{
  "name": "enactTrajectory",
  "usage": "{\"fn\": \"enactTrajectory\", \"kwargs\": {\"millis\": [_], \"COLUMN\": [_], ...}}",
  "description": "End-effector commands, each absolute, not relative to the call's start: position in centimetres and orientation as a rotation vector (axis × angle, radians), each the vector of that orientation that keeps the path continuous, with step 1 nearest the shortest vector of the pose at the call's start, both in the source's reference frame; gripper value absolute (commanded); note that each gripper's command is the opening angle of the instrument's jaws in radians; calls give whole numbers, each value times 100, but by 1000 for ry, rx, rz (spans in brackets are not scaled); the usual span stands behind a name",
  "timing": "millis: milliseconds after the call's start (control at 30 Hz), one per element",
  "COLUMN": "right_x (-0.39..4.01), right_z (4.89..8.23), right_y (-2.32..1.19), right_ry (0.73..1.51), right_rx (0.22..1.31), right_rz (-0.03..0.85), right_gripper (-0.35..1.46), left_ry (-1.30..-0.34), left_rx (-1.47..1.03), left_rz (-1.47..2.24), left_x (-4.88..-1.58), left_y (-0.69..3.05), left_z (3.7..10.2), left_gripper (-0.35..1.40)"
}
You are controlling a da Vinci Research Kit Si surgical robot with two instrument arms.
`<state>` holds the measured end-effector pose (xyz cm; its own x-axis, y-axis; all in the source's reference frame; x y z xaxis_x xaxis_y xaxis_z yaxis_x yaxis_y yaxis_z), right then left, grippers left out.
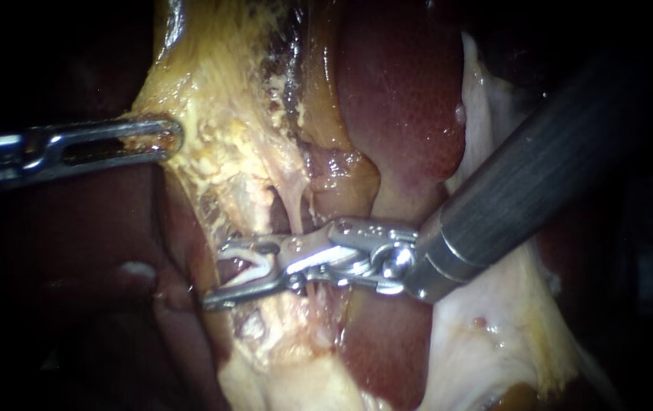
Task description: Clipping first clip left tube
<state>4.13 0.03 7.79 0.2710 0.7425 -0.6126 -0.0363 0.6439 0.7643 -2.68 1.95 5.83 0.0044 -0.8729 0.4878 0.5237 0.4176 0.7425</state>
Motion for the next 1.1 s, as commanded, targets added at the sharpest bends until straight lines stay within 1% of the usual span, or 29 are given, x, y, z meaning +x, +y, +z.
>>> {"fn": "enactTrajectory", "kwargs": {"millis": [33,233,367,567,767,867,967,1100], "right_x": [413,410,404,374,347,339,334,332], "right_z": [779,777,770,736,688,674,675,693], "right_y": [3,2,0,6,22,28,27,22], "right_ry": [1193,1193,1194,1231,1273,1276,1276,1273], "right_rx": [719,720,726,754,790,800,801,794], "right_rz": [589,588,585,590,606,609,608,602], "right_gripper": [58,58,58,58,58,58,58,59], "left_ry": [-1094,-1094,-1095,-1094,-1093,-1093,-1093,-1092], "left_rx": [400,401,403,404,397,397,397,398], "left_rz": [-1141,-1140,-1138,-1137,-1140,-1140,-1140,-1140], "left_x": [-268,-267,-263,-251,-245,-245,-245,-244], "left_y": [195,195,195,199,203,203,203,203], "left_z": [583,583,584,587,593,593,593,591], "left_gripper": [-35,-35,-35,-35,-35,-35,-35,-35]}}
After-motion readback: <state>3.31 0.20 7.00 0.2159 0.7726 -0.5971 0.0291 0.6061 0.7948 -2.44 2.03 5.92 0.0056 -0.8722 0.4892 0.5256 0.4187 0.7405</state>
